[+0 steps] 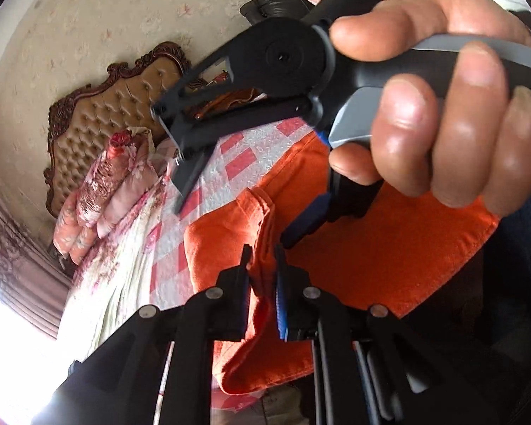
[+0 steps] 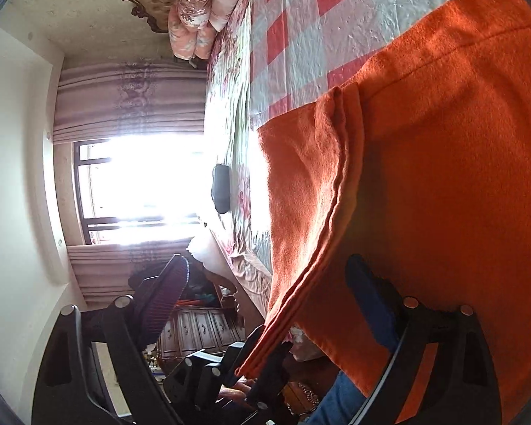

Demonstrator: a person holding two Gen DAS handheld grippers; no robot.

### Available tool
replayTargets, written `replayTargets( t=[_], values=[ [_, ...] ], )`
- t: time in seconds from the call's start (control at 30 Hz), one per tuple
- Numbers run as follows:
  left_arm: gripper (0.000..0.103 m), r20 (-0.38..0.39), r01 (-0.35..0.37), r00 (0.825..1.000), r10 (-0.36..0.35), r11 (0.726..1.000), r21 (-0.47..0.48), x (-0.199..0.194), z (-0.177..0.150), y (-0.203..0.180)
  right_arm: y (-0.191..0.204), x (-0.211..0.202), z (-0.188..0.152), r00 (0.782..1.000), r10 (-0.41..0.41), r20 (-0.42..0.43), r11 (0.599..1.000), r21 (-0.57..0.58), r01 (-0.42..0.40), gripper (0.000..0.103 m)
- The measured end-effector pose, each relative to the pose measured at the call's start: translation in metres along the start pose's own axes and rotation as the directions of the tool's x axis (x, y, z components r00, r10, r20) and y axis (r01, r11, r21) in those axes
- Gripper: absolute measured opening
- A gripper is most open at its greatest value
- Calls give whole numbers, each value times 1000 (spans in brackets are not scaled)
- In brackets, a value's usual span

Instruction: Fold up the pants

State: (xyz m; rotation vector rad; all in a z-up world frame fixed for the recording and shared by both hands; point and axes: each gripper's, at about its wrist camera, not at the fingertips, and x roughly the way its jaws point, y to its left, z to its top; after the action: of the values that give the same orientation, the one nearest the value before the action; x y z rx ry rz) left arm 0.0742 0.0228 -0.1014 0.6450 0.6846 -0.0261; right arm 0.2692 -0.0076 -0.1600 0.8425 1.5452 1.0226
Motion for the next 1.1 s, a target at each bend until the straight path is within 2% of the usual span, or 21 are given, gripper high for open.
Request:
replayTargets(
  t=[0.13, 0.17, 0.2, 0.27, 0.37, 0.43, 0.53, 0.7, 0.8, 0.83, 0.93, 0.97, 1.07, 1.1],
  values=[
    [12, 19, -24, 1000, 23, 998, 58, -1, 0, -9, 5, 14, 2, 996, -94, 2, 995, -18, 94, 66],
    [12, 27, -25, 999, 23, 997, 77, -2, 0, -12, 8, 18, 2, 993, -122, -1, 992, -37, 121, 54],
    [12, 35, -20, 999, 17, 996, 92, -3, 0, -15, 11, 20, 0, 990, -140, 2, 989, -52, 140, 31],
    [12, 48, -18, 999, 13, 995, 99, -7, 1, -18, 19, 22, -2, 983, -185, 21, 977, -104, 186, 9],
    [12, 99, -3, 995, -7, 995, 99, -18, 12, -22, 41, 5, -11, 965, -247, 93, 944, -201, 261, 8],
    [12, 148, 26, 988, -40, 995, 96, -29, 25, -29, 56, -20, -21, 940, -295, 170, 907, -261, 332, 8],
    [12, 219, 103, 968, -125, 989, 108, -40, 49, -52, 55, -66, -27, 920, -315, 235, 892, -258, 371, 8],
    [12, 288, 207, 923, -254, 961, 183, -38, 87, -108, 21, -143, -45, 834, -434, 339, 835, -196, 514, 8],
    [12, 294, 236, 909, -295, 946, 221, -35, 96, -134, -5, -174, -56, 776, -506, 377, 786, -170, 595, 8],
    [12, 281, 248, 909, -308, 942, 227, -33, 97, -141, -14, -178, -57, 773, -513, 374, 782, -167, 600, 8],
    [12, 252, 258, 914, -318, 935, 242, -27, 95, -152, -46, -175, -58, 796, -502, 338, 816, -120, 565, 13],
    [12, 243, 256, 918, -314, 936, 243, -25, 94, -154, -56, -172, -56, 818, -475, 325, 844, -93, 528, 19],
    [12, 234, 242, 926, -298, 940, 240, -21, 92, -155, -77, -179, -47, 873, -353, 338, 920, -45, 389, 19],
    [12, 235, 237, 927, -293, 941, 241, -22, 92, -157, -81, -182, -44, 882, -327, 338, 932, -36, 360, 20]
  ],
)
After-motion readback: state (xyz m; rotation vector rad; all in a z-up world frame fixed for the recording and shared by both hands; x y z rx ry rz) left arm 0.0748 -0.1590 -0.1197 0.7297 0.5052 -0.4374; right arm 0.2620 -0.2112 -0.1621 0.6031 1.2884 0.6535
